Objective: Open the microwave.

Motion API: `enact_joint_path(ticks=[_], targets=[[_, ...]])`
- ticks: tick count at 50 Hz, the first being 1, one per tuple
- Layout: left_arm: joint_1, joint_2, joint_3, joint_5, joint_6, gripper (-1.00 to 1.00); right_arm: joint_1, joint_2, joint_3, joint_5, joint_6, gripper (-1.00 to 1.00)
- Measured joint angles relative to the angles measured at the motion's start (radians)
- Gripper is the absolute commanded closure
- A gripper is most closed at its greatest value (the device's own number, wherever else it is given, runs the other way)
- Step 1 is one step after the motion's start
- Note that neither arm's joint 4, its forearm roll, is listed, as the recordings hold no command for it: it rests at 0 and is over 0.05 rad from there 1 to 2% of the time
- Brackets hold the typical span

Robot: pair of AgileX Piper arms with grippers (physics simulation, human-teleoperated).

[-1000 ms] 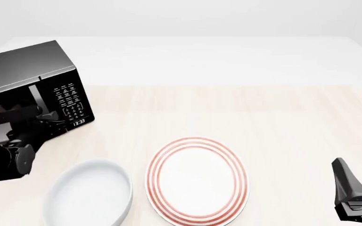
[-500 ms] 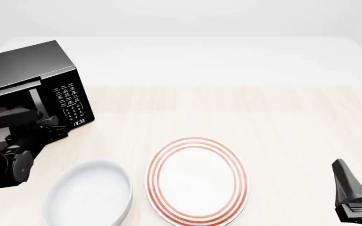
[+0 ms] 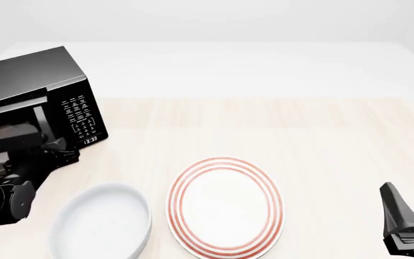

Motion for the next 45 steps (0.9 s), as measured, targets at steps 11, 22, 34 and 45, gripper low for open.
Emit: enact_joint_path(ticks=[11, 22, 34, 45], targets=[[-0.005, -0.021, 0.032, -0.012, -0.001, 1.00, 0.000, -0.002, 0.000, 0.002, 0.000, -1.00], [-0.009, -0.037, 0.059, -0.024, -0.002, 1.00, 0.000, -0.003, 0.000, 0.003, 0.000, -1.00], [-0.016, -0.061, 0.088, -0.027, 0.005, 1.00, 0.000, -0.003, 0.000, 0.003, 0.000, -1.00], [-0.021, -0.083, 0.107, -0.016, 0.019, 1.00, 0.000, -0.003, 0.000, 0.003, 0.000, -1.00]])
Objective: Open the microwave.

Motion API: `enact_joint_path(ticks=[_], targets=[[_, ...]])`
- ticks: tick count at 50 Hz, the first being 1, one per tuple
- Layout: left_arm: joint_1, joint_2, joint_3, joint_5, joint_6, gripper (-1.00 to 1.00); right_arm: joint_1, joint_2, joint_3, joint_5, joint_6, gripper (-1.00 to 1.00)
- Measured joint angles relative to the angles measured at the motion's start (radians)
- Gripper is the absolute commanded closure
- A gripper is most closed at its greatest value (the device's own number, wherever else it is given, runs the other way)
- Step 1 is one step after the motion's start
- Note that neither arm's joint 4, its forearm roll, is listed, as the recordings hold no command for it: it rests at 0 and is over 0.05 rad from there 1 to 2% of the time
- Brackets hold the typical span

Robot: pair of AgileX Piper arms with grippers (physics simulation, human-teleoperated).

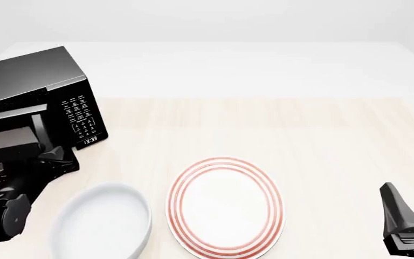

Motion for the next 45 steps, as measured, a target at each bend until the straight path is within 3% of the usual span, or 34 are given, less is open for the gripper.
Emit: enact_joint_path(ticks=[45], targets=[[-0.002, -0.128, 0.124, 0.022, 0.004, 1.00, 0.000, 0.000, 0.000, 0.000, 0.000, -1.00]])
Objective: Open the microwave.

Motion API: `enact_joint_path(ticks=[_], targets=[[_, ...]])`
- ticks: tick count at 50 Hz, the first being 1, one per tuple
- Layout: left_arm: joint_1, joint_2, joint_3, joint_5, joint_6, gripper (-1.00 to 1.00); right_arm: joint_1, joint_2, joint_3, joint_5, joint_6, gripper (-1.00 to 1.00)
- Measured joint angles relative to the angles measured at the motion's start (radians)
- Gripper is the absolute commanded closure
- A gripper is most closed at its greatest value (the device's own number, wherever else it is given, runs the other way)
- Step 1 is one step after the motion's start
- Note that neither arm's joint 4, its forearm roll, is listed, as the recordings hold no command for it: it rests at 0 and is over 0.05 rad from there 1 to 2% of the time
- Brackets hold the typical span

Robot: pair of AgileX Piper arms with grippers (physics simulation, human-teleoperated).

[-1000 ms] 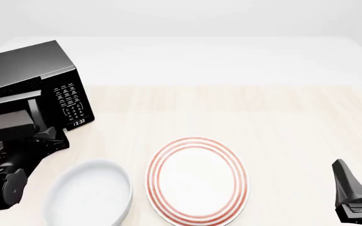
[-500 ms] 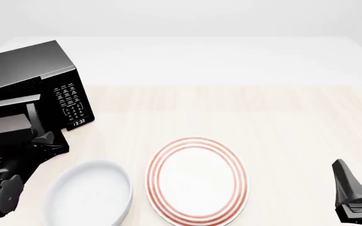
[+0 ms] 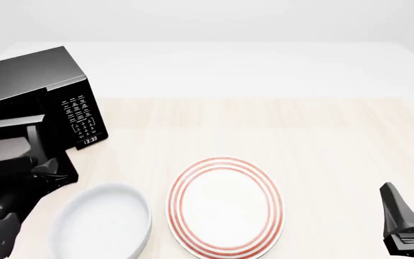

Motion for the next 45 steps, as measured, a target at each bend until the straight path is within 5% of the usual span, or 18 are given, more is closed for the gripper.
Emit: enact_joint_path(ticks=[45], targets=[[0.012, -0.088, 0.098, -0.016, 0.002, 1.00, 0.001, 0.015, 0.002, -0.016, 0.000, -1.00]])
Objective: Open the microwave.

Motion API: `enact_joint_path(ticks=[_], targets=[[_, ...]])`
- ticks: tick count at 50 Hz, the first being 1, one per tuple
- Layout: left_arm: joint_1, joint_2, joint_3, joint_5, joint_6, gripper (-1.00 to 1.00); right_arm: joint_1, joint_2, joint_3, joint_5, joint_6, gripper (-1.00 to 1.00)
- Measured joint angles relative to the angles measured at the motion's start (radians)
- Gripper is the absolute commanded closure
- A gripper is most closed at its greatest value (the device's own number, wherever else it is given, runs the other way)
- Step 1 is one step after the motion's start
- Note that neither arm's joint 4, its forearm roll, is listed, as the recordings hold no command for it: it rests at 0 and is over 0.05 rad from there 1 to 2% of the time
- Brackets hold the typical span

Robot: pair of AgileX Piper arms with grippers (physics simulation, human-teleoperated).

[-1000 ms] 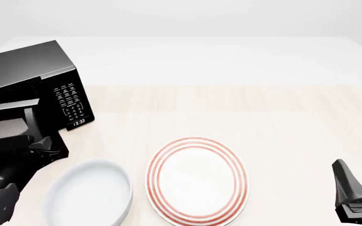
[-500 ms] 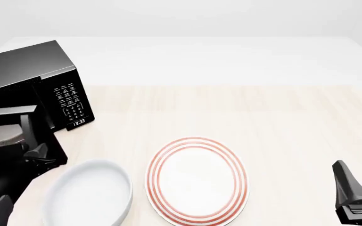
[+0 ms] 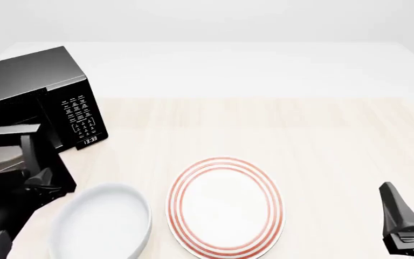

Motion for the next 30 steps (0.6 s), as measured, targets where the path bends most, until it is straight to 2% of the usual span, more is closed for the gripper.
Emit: enact_joint_path(ticks=[30], targets=[[0.015, -0.111, 0.068, 0.050, 0.000, 1.00, 0.000, -0.007, -0.001, 0.008, 0.000, -1.00]])
